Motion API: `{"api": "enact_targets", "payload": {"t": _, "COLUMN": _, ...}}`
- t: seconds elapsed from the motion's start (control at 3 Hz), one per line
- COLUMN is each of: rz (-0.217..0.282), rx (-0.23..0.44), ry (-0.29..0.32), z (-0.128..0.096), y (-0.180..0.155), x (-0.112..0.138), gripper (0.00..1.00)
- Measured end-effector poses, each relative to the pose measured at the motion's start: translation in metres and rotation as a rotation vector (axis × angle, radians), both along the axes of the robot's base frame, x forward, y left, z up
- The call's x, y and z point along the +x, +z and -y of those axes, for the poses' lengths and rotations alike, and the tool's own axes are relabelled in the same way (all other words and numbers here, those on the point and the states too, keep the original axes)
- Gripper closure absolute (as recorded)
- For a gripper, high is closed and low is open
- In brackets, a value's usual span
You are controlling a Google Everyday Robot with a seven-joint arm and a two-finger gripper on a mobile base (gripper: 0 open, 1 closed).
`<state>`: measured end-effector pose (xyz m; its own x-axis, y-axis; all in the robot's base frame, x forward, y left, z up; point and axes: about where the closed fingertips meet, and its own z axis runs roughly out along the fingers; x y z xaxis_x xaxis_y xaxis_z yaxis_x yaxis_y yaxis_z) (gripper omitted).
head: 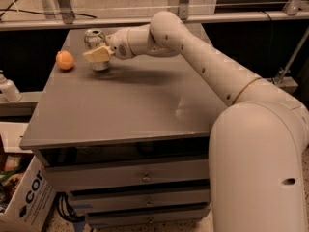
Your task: Move 7up can near orange
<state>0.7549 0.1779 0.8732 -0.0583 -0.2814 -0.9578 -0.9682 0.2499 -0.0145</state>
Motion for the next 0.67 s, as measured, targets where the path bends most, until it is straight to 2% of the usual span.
{"api": "enact_targets", "payload": {"t": 0.67, "rz": 0.022, "rx": -0.010, "ry": 0.051, "z": -0.037, "y": -0.014, "x": 0.016, "gripper": 1.00}}
